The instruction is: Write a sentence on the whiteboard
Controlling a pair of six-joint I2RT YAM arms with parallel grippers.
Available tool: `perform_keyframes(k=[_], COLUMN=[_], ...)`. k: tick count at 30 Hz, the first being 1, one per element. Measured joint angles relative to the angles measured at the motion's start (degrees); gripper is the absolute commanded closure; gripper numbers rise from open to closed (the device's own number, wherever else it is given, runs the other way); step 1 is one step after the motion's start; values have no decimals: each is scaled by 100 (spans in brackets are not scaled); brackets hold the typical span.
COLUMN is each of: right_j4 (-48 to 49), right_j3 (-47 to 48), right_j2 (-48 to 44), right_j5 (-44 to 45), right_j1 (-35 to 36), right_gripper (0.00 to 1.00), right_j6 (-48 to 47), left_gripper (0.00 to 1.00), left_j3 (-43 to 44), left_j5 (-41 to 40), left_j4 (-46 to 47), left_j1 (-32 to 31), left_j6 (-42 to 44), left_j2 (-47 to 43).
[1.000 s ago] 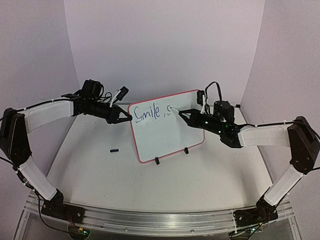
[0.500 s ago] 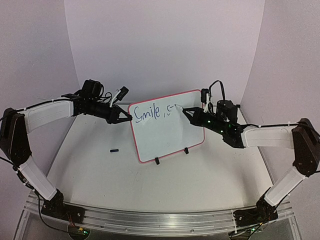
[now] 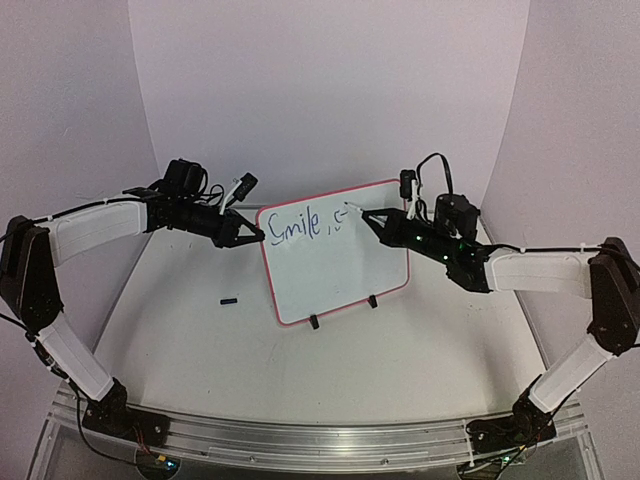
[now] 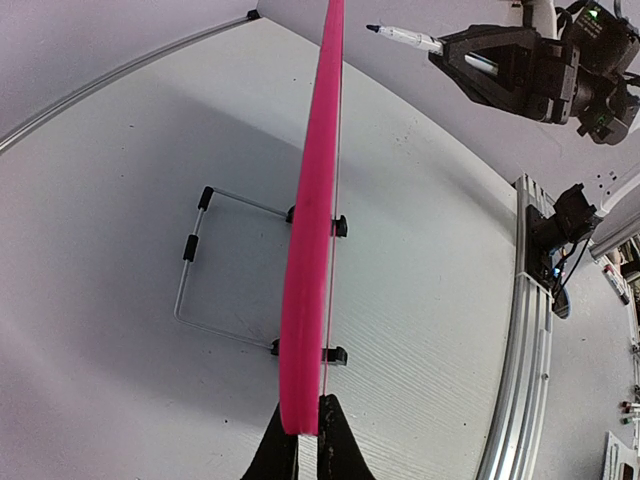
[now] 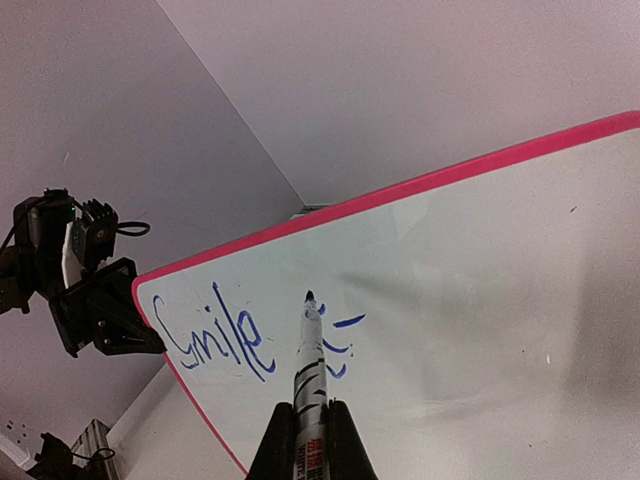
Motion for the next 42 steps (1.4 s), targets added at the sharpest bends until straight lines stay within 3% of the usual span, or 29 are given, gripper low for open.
perform_keyframes(k=[22, 42], right_j4=[-129, -236], right_j3=[254, -503], right_j2=[343, 68], right_j5=[50, 299], right_j1=[0, 2], right_gripper=[100, 100], right_j6=[-33, 170], left_gripper=[100, 100], left_j3=[0, 2], left_j5=[-26, -33], left_j4=[0, 0], left_j1=[-2, -11], left_j6=[0, -2], left_j2=[0, 0])
